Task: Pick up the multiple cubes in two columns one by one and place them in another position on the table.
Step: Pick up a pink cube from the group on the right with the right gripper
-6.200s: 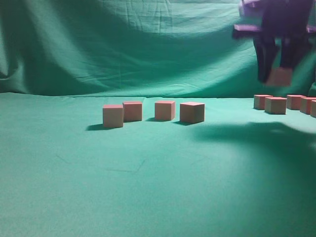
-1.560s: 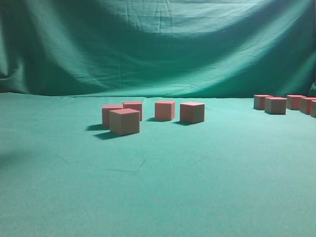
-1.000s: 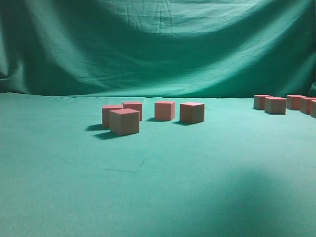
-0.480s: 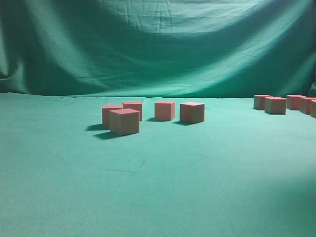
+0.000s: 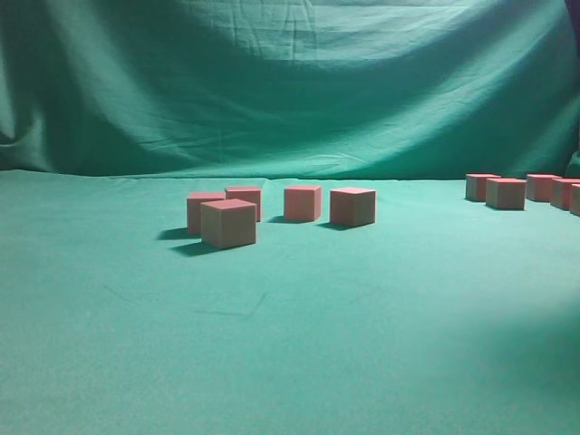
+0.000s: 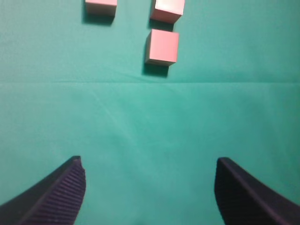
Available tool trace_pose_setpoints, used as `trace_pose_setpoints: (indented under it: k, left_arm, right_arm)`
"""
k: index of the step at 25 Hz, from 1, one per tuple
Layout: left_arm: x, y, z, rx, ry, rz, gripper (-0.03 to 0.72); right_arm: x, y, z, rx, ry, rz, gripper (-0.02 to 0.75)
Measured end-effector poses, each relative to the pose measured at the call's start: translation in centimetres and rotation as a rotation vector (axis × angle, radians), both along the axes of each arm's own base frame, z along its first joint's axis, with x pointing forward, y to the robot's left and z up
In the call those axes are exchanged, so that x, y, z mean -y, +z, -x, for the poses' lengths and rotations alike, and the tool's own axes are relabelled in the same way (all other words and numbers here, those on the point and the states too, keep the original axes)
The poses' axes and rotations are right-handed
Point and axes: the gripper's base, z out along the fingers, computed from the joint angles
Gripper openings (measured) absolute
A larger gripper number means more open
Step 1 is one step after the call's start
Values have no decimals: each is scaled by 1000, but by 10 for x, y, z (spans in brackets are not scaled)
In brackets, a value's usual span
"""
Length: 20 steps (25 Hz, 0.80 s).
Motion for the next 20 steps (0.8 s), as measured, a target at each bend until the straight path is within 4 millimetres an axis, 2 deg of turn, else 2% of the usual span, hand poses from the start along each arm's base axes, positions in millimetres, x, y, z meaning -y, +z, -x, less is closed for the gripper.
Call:
trace_pose_setpoints:
  k: [15, 18, 20]
  left_arm:
    - [0, 0, 0, 0, 0, 0, 0]
    - [0, 0, 0, 0, 0, 0, 0]
    - [0, 0, 0, 0, 0, 0, 0]
  right_arm:
    - [-2, -7, -15, 77, 31, -14, 561]
    - [11, -15, -22, 52, 7, -17, 561]
    - [31, -22, -26, 28, -56, -51, 561]
